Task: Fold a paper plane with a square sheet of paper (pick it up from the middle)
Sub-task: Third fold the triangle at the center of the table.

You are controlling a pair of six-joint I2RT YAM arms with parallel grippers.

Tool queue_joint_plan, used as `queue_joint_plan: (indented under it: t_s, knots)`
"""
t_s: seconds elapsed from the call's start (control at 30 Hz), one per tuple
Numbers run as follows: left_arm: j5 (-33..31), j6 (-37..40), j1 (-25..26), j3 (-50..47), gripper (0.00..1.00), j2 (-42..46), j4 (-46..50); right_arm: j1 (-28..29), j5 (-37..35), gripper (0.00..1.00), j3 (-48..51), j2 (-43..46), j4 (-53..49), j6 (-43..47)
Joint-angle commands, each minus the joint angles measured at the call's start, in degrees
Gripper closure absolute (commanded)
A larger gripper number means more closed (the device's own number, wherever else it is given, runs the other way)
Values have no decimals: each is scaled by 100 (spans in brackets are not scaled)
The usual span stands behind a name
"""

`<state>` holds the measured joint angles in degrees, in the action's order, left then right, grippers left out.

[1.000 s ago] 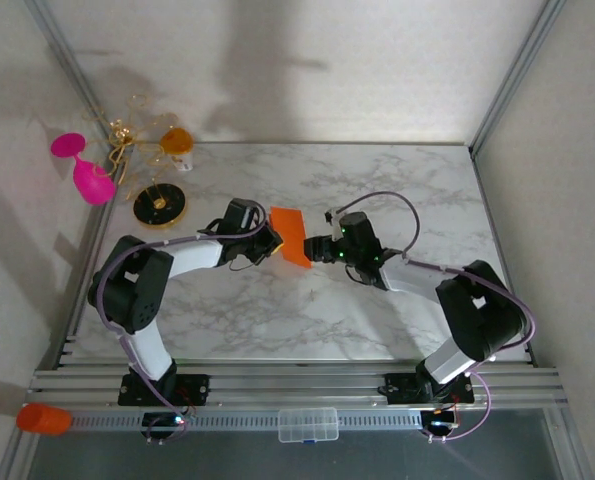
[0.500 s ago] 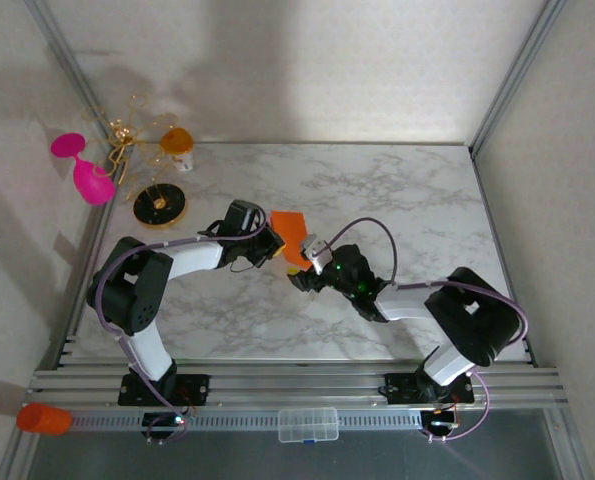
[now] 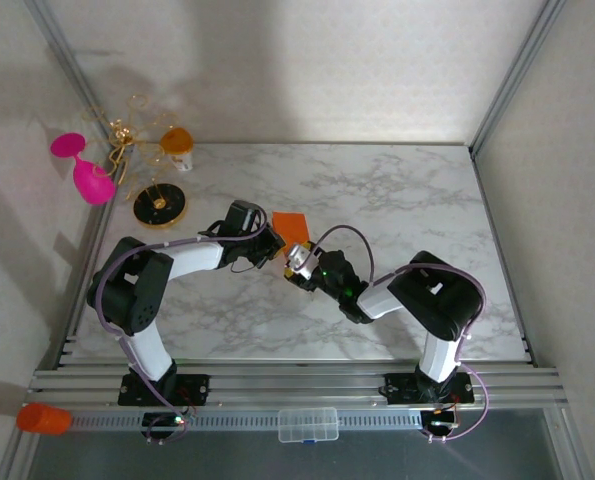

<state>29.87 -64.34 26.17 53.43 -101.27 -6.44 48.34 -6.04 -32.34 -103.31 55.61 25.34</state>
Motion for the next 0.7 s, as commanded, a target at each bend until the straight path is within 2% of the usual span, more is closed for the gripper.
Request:
queue_joint_plan:
  t_s: [0.0,0.3,0.53,0.67]
  knots:
    - [46,-27,55,-105,99,119,-15,75,-192,41,-164,-61,431,234]
    - [54,-13,55,-69,98,70,-24,146,240,71,-89,43,101,252]
    - [46,0,56,-69,98,99,2,157,165,77,-180,-68,57,261]
    - [46,6,55,-78,97,125,23,165,126,85,-208,-75,10,247]
